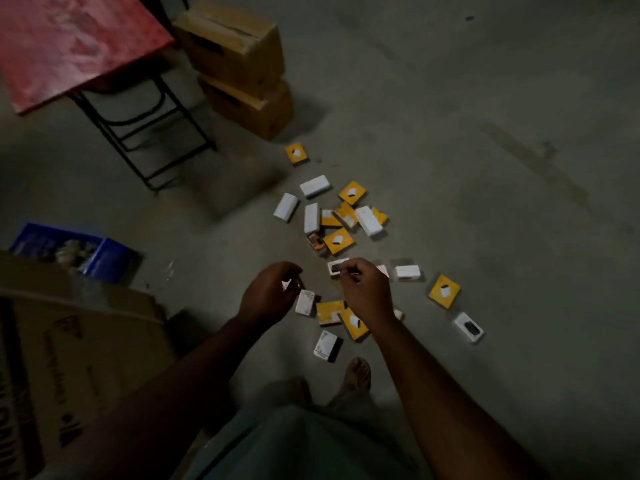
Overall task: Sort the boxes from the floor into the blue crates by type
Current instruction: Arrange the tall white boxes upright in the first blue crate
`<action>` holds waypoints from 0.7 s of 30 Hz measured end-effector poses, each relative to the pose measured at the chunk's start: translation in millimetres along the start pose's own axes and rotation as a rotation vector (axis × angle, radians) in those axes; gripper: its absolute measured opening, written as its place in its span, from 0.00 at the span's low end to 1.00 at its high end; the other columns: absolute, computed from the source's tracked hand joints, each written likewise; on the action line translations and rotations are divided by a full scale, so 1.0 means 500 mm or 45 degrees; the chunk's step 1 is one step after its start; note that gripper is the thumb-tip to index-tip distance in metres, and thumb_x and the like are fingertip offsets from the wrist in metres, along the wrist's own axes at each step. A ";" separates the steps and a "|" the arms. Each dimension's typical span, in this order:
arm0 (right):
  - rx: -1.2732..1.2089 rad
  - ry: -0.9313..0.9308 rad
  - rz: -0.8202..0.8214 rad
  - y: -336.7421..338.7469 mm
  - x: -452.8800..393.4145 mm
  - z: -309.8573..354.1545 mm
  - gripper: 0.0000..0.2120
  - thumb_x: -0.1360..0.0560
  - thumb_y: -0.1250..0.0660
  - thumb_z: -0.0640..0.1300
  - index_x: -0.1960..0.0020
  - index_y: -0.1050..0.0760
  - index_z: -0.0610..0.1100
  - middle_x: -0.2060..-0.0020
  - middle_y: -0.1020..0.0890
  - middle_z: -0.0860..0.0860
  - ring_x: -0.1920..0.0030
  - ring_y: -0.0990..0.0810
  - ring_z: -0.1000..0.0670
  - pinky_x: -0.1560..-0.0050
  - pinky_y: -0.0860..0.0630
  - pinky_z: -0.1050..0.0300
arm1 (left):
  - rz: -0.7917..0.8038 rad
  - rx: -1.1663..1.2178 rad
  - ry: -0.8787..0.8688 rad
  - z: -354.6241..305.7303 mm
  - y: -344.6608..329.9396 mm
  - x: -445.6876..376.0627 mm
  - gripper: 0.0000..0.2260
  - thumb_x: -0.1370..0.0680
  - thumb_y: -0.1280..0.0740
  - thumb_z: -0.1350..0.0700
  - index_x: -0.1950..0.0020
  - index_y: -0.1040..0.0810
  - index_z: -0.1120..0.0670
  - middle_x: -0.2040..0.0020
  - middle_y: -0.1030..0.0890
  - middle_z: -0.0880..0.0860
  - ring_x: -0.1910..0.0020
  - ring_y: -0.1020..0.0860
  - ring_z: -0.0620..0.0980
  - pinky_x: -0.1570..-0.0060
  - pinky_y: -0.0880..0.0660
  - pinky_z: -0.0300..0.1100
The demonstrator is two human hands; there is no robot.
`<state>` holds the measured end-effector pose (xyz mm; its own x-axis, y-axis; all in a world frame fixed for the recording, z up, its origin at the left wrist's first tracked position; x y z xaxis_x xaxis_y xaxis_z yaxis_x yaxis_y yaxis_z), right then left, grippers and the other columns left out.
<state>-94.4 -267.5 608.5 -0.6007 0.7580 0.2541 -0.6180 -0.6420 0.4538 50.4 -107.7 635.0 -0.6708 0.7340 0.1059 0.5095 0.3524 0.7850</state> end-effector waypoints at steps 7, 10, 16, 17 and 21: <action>0.031 0.008 0.108 -0.085 -0.102 0.059 0.07 0.21 0.32 0.42 0.46 0.17 0.46 0.51 0.15 0.51 0.55 0.21 0.54 0.61 0.31 0.69 | -0.050 -0.020 0.066 0.068 0.043 -0.089 0.11 0.24 0.32 0.60 0.43 0.19 0.51 0.49 0.17 0.49 0.51 0.18 0.48 0.51 0.22 0.45; 0.043 -0.001 0.099 -0.135 -0.157 0.088 0.07 0.21 0.32 0.42 0.46 0.17 0.47 0.50 0.15 0.51 0.53 0.20 0.53 0.57 0.29 0.62 | -0.053 -0.038 0.031 0.102 0.053 -0.164 0.11 0.23 0.32 0.59 0.43 0.19 0.51 0.48 0.17 0.49 0.51 0.19 0.48 0.51 0.22 0.44; 0.157 -0.031 0.023 -0.281 -0.313 0.149 0.04 0.21 0.31 0.44 0.49 0.18 0.47 0.52 0.15 0.50 0.54 0.19 0.50 0.57 0.31 0.61 | 0.032 -0.050 -0.014 0.242 0.105 -0.378 0.11 0.23 0.33 0.54 0.41 0.21 0.48 0.48 0.18 0.47 0.49 0.20 0.48 0.51 0.22 0.45; 0.180 -0.055 0.009 -0.313 -0.338 0.156 0.04 0.21 0.31 0.45 0.49 0.18 0.47 0.52 0.15 0.50 0.53 0.18 0.49 0.57 0.31 0.60 | 0.053 -0.042 -0.028 0.276 0.118 -0.407 0.11 0.23 0.33 0.54 0.41 0.20 0.48 0.48 0.18 0.47 0.50 0.20 0.48 0.52 0.22 0.45; 0.200 -0.171 -0.079 -0.441 -0.415 0.200 0.04 0.21 0.30 0.46 0.51 0.17 0.47 0.54 0.14 0.50 0.52 0.17 0.48 0.57 0.30 0.60 | 0.166 -0.067 -0.043 0.431 0.184 -0.487 0.10 0.22 0.34 0.54 0.41 0.20 0.48 0.48 0.18 0.48 0.50 0.20 0.48 0.53 0.24 0.40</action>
<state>217.0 -271.6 541.0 -0.4848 0.8106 0.3284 -0.5588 -0.5760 0.5966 376.6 -128.8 549.9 -0.5817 0.7911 0.1890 0.5617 0.2227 0.7968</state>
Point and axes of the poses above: each hand's wrist, its own x-axis away from the middle knuckle, its own y-axis out of the back of the hand, z = x × y, the point moved 9 cm from there along -x, towards the middle knuckle
